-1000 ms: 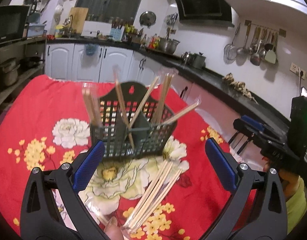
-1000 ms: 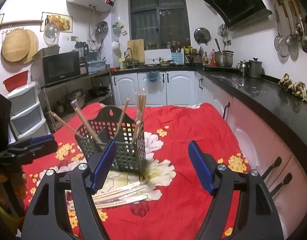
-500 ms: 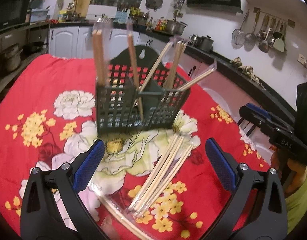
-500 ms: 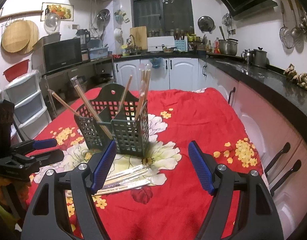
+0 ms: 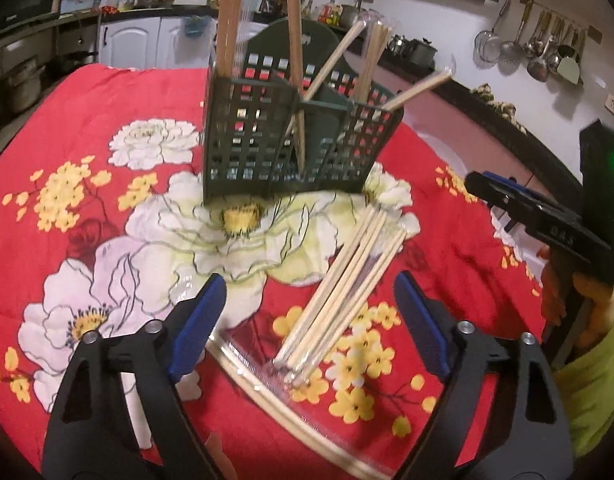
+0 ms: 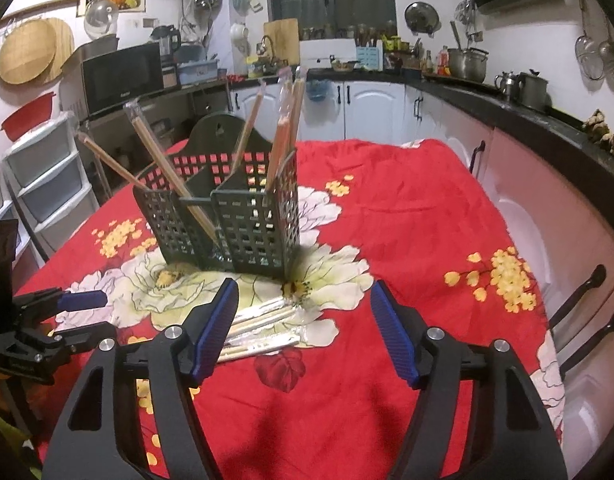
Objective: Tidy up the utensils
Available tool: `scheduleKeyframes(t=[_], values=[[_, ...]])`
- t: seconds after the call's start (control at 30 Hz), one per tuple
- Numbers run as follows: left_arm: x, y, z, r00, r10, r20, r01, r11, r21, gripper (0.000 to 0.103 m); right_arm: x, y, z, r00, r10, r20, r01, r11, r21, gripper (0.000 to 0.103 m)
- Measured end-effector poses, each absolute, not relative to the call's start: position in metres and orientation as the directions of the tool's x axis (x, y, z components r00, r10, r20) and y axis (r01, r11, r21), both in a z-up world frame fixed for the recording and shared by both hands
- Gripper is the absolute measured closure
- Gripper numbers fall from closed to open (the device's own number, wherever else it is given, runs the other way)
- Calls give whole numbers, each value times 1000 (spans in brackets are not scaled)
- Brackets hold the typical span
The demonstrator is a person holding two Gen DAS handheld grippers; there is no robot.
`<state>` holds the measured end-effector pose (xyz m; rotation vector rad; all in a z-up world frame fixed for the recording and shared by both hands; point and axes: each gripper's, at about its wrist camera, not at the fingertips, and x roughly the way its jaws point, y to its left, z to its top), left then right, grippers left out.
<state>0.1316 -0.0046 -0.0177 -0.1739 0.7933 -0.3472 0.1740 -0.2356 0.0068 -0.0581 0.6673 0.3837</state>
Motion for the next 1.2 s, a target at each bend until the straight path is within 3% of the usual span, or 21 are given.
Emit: scheduleKeyframes(t=[0.33,0.53,0.8,0.93,1.0,1.07,1.2], values=[[124,16,-30,645,-318,-695,175,947,-271,30,206,-222,-30,601,337,-724,-390,915,102,52],[127,36,-41,631,-283,-723,101,953,-285,30,225,-218,-46,557,353,-752,-393,909,136,55],[133,43,-50,614,-280,-738,75,951,-299,39,247,-217,-68,498,363,-788,-369,911,187,61],[136,44,-52,618,-267,-739,70,955,-287,47,253,-214,-70,489,382,-784,-368,905,212,74],[140,45,-53,621,-256,-741,63,958,-278,53,253,-212,-71,483,397,-781,-378,899,223,85],[142,48,-55,623,-248,-742,48,959,-281,66,253,-209,-71,477,406,-779,-382,895,233,95],[144,57,-56,625,-247,-741,28,955,-295,82,248,-198,-69,471,424,-774,-397,885,244,101]])
